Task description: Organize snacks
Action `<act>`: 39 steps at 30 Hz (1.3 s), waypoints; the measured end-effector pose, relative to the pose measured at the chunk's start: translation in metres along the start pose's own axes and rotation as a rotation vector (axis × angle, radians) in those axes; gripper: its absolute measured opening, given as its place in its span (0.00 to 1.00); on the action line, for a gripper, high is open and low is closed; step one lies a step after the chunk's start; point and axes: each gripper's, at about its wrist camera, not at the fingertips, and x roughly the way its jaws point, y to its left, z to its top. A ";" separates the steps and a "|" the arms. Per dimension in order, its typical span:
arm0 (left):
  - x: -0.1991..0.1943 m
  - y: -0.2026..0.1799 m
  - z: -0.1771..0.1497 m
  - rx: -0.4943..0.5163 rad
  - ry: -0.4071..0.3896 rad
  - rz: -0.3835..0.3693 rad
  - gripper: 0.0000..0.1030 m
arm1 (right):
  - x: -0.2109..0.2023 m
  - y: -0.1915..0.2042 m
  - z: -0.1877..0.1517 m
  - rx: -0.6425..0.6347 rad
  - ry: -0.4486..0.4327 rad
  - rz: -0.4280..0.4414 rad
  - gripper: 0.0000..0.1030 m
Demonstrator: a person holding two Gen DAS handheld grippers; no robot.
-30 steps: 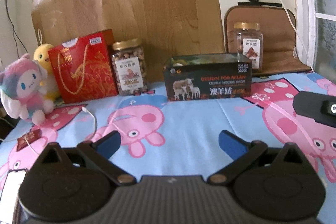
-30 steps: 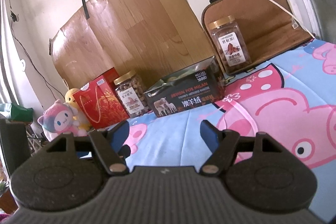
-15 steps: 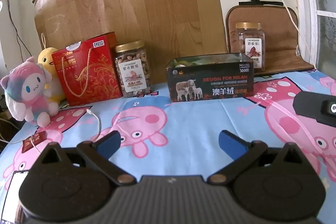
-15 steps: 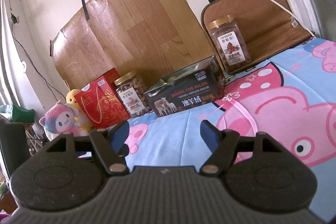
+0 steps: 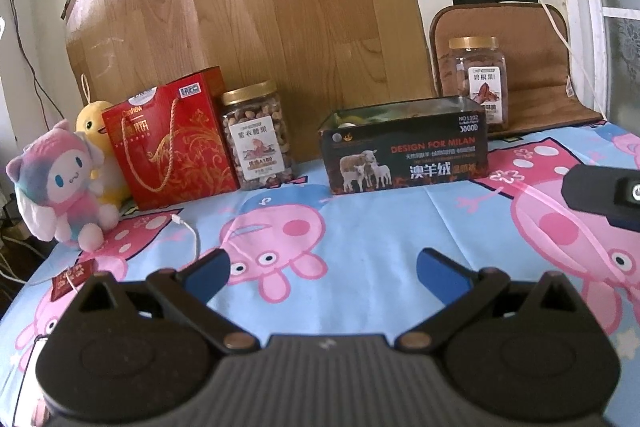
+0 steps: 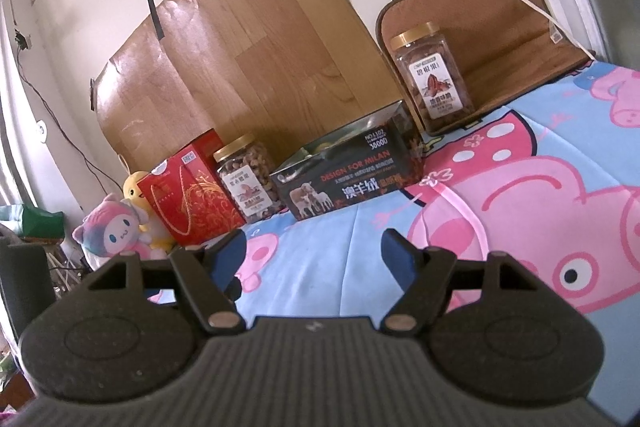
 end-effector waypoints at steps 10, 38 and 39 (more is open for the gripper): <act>-0.004 0.002 0.002 -0.007 -0.024 0.025 1.00 | 0.001 -0.002 0.000 0.000 0.004 -0.002 0.74; -0.012 -0.003 0.001 0.021 0.021 -0.063 1.00 | 0.001 -0.001 0.001 0.011 -0.013 -0.030 0.79; -0.012 -0.003 0.001 0.020 0.025 -0.071 1.00 | 0.001 0.000 0.001 0.006 -0.015 -0.029 0.79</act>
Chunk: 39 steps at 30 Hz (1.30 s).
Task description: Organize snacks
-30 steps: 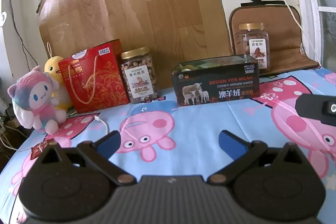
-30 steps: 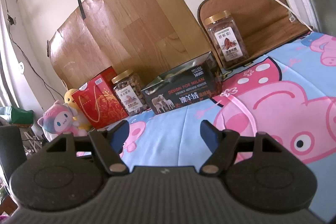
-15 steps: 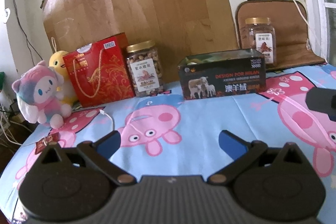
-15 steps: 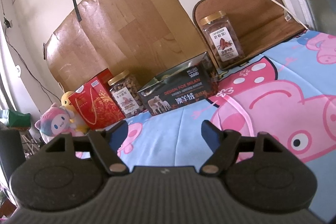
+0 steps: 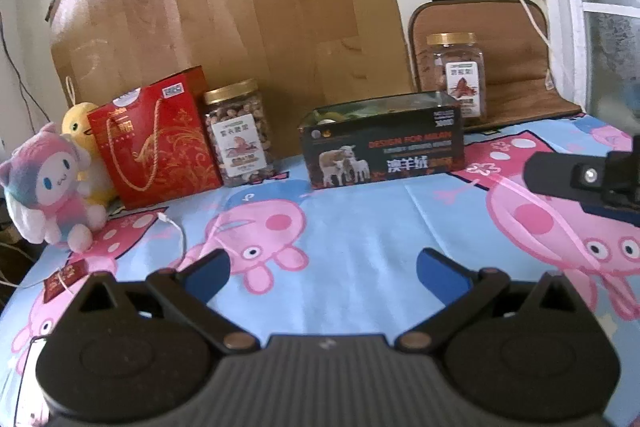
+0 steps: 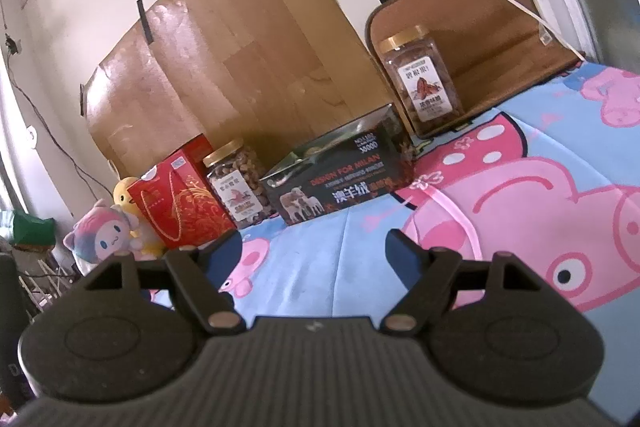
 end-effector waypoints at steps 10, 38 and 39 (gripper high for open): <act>0.011 0.001 -0.003 -0.019 0.105 -0.068 1.00 | 0.001 0.000 -0.001 -0.003 0.006 -0.005 0.79; 0.014 -0.002 -0.004 -0.008 0.132 -0.032 1.00 | 0.000 -0.001 -0.003 -0.002 0.001 0.000 0.79; 0.014 -0.002 -0.004 -0.008 0.132 -0.030 1.00 | 0.000 -0.001 -0.003 -0.002 0.002 0.000 0.79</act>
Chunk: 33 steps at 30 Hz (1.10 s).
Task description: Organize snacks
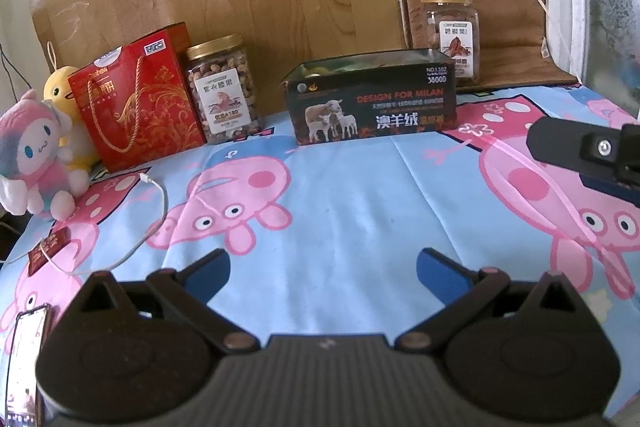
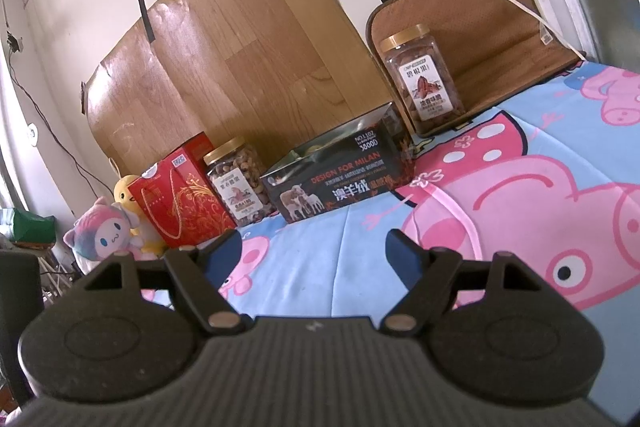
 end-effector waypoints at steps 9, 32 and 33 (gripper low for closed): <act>-0.002 0.000 0.000 -0.001 -0.017 0.034 1.00 | 0.000 0.000 0.000 0.001 0.000 0.001 0.79; -0.006 0.003 0.002 0.025 -0.081 0.135 1.00 | 0.000 0.000 0.000 0.000 0.000 0.000 0.79; -0.006 0.004 0.002 0.024 -0.081 0.134 1.00 | 0.000 0.000 0.000 0.000 0.000 0.001 0.79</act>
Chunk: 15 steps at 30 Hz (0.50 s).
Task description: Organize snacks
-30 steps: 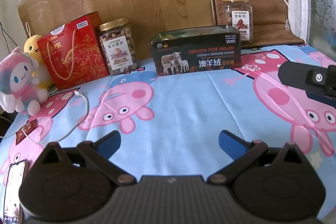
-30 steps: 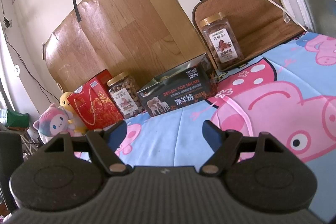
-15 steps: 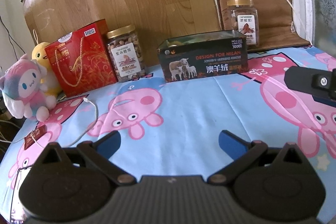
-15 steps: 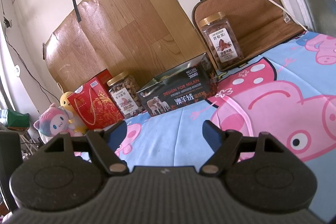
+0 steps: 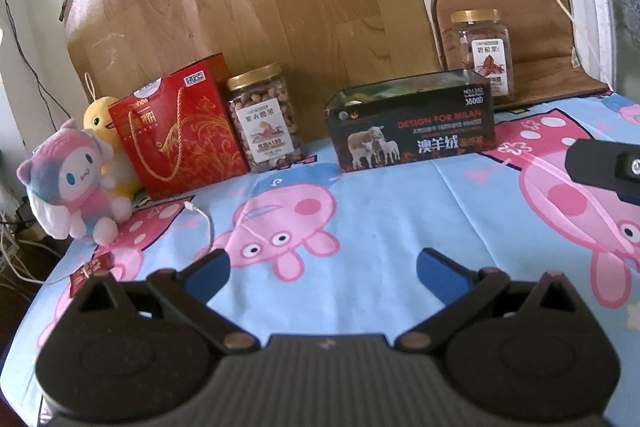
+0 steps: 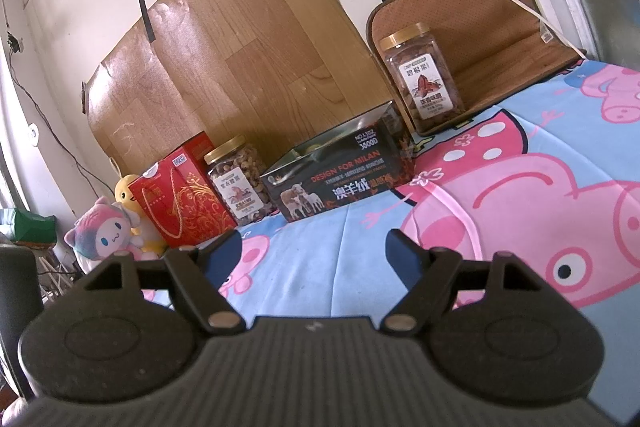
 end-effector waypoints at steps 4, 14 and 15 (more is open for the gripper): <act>0.001 0.001 0.000 -0.001 0.004 -0.005 1.00 | 0.000 0.000 0.000 0.000 0.000 -0.001 0.79; 0.004 -0.004 -0.002 0.000 0.058 -0.103 1.00 | 0.000 0.000 0.000 0.001 0.000 -0.001 0.79; 0.004 -0.005 -0.002 0.003 0.060 -0.107 1.00 | 0.000 0.000 0.000 0.001 -0.001 -0.002 0.79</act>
